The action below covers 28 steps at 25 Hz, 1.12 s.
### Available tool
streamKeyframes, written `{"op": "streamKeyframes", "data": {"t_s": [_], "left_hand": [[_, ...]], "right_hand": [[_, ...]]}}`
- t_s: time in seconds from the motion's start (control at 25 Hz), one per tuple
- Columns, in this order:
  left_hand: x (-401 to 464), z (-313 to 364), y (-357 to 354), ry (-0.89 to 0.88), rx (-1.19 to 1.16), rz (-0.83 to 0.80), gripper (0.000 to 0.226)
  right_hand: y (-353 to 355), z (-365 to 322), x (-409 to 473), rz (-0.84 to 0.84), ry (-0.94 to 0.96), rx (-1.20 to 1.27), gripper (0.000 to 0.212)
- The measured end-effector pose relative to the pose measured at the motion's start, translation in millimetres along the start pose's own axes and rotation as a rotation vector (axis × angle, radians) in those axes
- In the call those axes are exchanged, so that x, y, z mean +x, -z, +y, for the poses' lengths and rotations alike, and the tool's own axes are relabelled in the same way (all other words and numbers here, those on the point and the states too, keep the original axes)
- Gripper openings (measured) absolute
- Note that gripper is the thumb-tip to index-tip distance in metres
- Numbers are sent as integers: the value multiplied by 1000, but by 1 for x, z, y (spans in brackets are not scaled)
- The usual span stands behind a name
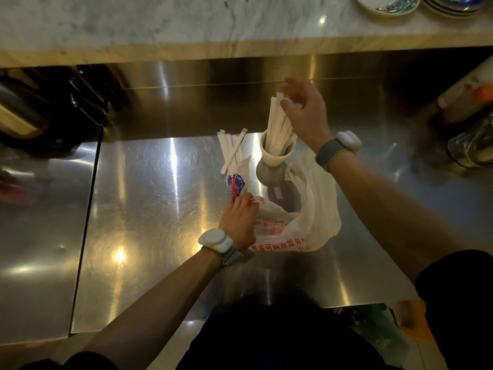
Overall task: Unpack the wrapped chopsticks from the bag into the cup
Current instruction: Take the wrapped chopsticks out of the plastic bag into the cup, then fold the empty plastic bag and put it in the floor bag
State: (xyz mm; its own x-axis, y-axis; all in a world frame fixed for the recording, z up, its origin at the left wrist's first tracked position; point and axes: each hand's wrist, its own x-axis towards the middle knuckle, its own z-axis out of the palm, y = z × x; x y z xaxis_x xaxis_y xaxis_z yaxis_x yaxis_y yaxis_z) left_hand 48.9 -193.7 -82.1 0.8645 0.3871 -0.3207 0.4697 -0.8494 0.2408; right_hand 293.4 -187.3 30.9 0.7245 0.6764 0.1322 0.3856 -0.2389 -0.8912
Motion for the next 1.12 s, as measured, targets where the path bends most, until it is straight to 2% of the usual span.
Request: {"op": "streamKeyframes", "data": {"t_s": [0.16,0.28,0.4,0.48,0.56,0.64,0.76,0.84,1.0,1.12], "left_hand": [[-2,0,1,31,-23,-7,75],[-4,1,1,69,-20,11,68],[-5,8,4,146,-28,17,60],[-5,14,8,196,-32,17,54],[-4,20,13,214,-50,9,51],[-4,29,17,203,-78,-30,51],[-5,42,19,218,-136,-18,46],[-7,46,19,186,-238,32,49],[-11,45,22,6,-425,82,49],[-7,53,23,-141,-410,105,46]], "right_hand": [[23,-11,-25,76,58,-126,44],[36,6,-79,148,7,-445,54],[30,38,-143,-157,-299,-793,81],[17,54,-178,-346,-484,-781,101],[3,66,-197,-416,-447,-743,108],[-6,71,-205,-448,-385,-717,100],[-9,74,-208,-428,-409,-555,74],[-7,70,-211,-345,-424,-432,55],[6,58,-218,-162,-430,-287,31],[19,54,-227,-11,-429,-290,17]]}}
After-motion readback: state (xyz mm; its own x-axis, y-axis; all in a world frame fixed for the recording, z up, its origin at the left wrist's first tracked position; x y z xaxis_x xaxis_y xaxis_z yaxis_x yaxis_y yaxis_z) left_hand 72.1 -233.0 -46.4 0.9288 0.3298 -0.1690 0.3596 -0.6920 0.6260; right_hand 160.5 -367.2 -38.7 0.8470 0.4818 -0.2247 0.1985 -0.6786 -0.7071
